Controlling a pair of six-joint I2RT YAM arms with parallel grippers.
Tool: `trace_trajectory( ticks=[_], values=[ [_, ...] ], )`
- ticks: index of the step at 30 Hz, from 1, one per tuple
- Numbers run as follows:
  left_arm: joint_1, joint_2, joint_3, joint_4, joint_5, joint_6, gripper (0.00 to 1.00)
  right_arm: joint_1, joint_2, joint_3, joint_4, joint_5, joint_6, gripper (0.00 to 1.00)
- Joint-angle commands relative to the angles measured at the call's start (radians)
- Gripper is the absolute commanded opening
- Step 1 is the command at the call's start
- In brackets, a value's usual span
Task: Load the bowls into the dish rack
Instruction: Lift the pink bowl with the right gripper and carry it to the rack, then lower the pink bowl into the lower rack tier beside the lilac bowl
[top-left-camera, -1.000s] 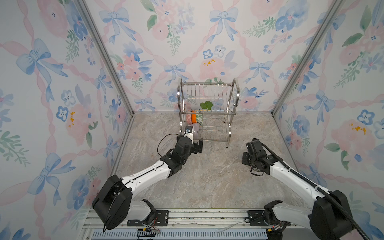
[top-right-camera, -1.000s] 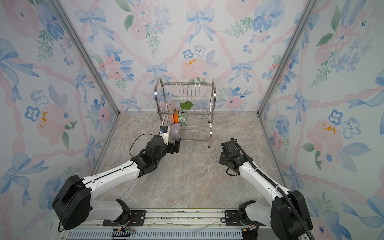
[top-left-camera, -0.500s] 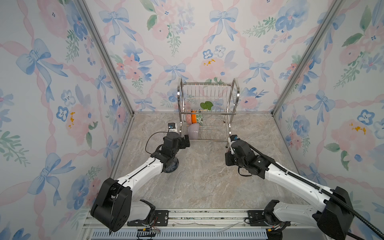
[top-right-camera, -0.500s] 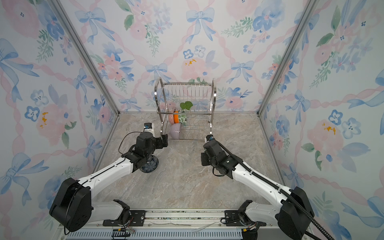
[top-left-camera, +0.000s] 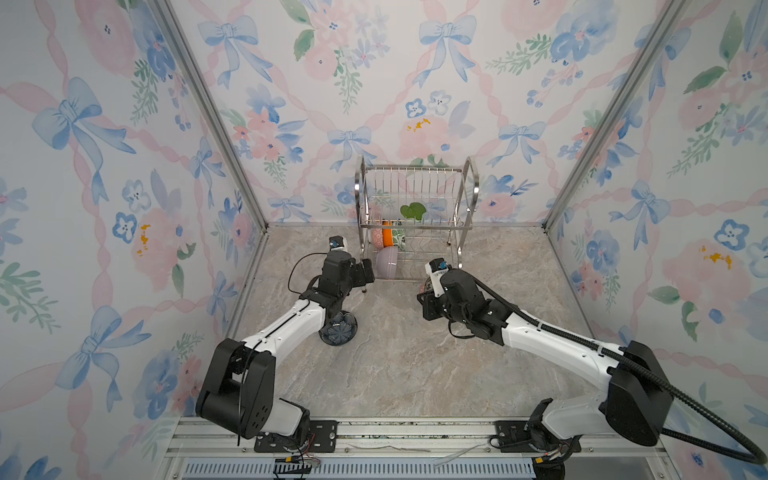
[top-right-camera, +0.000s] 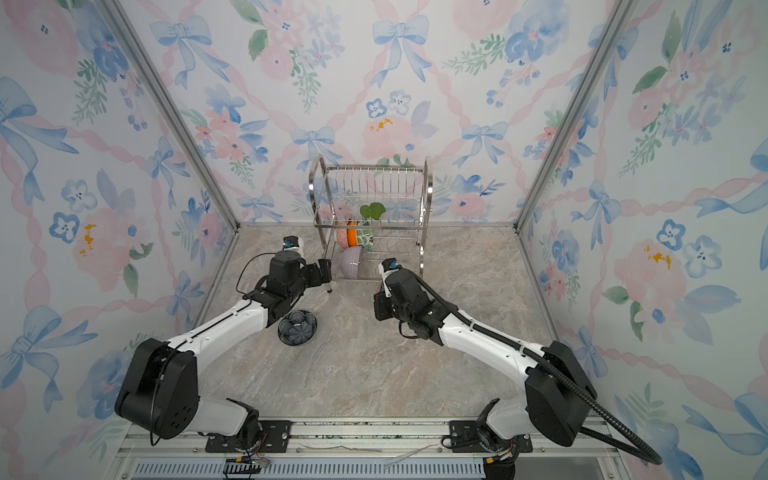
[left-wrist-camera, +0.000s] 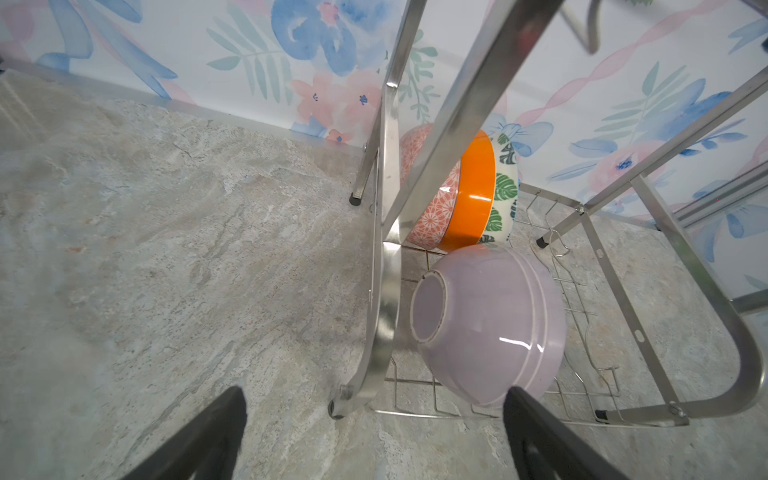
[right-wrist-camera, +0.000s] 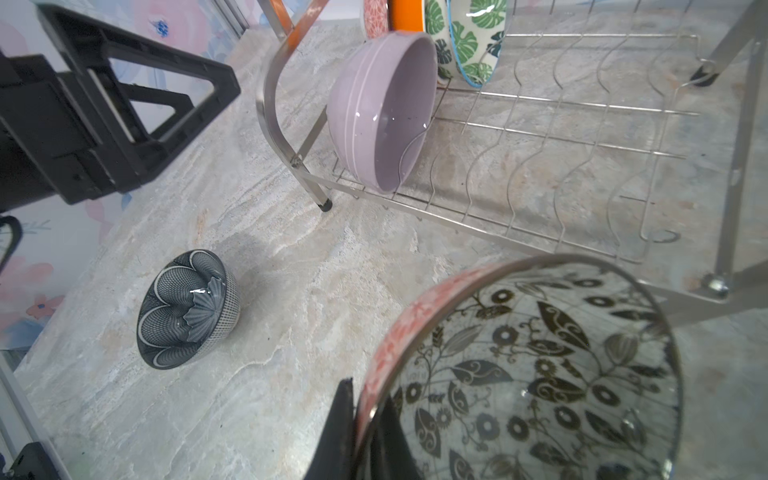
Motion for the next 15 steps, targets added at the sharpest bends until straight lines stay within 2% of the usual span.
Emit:
trace_trajectory(
  ticks=[1,8,15],
  values=[
    [0.008,0.043,0.044,-0.027,0.056,0.000,0.98,-0.024,0.040,0.063,0.153,-0.068,-0.014,0.00],
    [0.008,0.120,0.092,-0.044,0.082,0.004,0.98,-0.105,0.162,0.089,0.355,-0.157,0.046,0.00],
    [0.008,0.165,0.135,-0.061,0.076,0.016,0.97,-0.152,0.259,0.123,0.449,-0.191,0.030,0.00]
  ],
)
